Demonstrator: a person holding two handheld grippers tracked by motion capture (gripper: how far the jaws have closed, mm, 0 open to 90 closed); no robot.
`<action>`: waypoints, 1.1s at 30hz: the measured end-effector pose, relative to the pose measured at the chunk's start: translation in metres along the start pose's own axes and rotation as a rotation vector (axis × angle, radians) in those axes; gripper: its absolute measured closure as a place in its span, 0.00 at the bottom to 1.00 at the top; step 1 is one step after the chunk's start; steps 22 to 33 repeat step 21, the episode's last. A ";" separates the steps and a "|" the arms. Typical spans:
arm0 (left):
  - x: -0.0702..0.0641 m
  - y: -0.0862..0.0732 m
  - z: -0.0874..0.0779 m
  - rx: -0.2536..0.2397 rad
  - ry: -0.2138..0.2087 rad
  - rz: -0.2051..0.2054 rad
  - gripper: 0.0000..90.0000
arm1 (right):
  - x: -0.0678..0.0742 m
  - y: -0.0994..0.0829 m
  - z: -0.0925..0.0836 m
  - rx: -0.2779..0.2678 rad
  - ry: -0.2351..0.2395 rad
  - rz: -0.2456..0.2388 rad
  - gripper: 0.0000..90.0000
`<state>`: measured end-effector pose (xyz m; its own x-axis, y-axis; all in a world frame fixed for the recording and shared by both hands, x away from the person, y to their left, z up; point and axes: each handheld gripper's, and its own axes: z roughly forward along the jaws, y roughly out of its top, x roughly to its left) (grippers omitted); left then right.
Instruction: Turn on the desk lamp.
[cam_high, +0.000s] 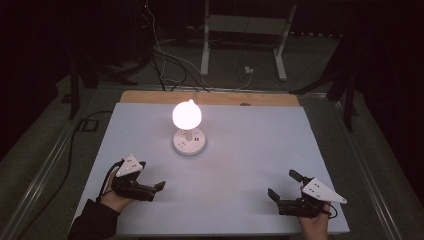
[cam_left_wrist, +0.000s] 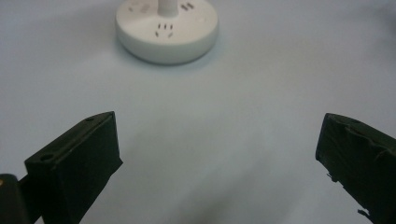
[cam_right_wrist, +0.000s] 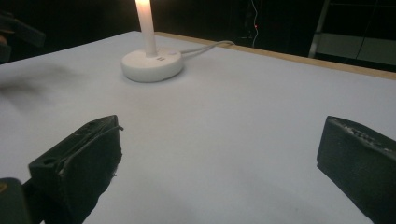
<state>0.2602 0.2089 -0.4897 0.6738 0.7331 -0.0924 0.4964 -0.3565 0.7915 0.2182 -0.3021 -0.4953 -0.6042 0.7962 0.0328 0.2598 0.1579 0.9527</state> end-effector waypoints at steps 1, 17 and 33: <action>0.001 -0.002 -0.001 0.003 -0.003 -0.002 0.00 | 0.000 0.000 0.000 0.001 0.000 -0.001 0.00; 0.005 -0.038 -0.003 0.118 -0.118 -0.031 0.01 | 0.001 0.000 0.001 0.004 0.003 -0.002 0.00; 0.005 -0.036 -0.003 0.111 -0.111 -0.031 0.01 | 0.001 0.000 0.001 0.002 0.005 -0.004 0.00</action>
